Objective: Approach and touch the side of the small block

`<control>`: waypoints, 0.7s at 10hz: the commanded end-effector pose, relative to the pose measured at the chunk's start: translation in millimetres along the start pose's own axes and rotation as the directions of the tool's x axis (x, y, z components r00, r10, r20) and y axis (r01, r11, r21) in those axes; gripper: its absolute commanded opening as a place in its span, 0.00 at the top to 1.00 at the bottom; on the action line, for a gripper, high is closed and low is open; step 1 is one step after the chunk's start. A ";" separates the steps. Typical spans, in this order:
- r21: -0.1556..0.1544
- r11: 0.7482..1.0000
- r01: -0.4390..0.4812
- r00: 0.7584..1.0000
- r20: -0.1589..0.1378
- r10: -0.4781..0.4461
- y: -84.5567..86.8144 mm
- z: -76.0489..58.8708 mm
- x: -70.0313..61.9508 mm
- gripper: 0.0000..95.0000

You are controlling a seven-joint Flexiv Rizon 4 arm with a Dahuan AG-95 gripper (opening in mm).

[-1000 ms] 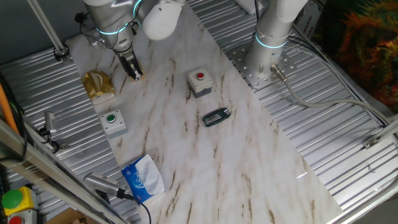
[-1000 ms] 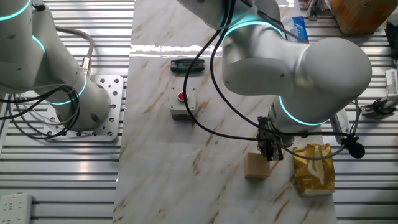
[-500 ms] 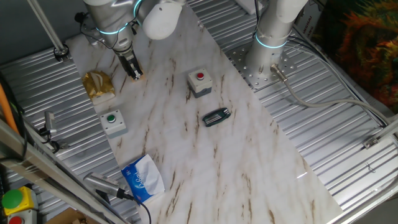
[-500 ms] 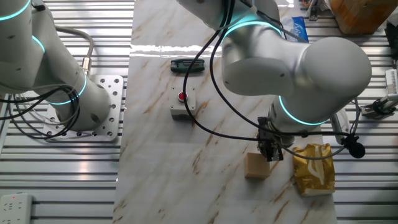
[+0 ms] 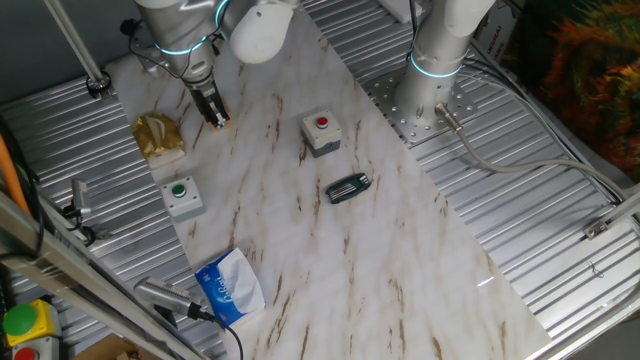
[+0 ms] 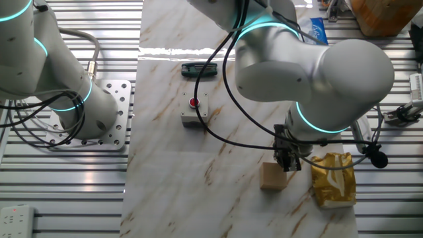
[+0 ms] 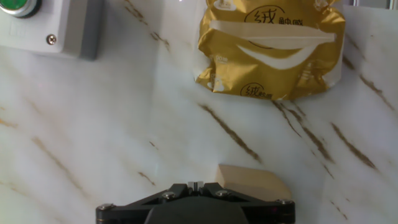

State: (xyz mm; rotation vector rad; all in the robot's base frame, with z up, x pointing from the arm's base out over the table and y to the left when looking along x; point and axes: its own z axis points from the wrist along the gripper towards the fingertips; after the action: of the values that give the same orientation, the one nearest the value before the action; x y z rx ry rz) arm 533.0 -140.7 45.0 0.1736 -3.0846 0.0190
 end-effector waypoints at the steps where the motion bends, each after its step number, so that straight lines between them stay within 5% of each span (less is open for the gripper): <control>1: -0.001 1.000 0.000 1.000 0.003 0.000 0.1 -0.2 0.1 1.00; 7: -0.025 0.999 -0.020 1.000 0.006 0.020 0.3 -0.2 -0.2 1.00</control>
State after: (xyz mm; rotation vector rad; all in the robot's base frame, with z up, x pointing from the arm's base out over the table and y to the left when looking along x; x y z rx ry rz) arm 533.2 -140.2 45.6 0.1449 -3.0899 -0.0229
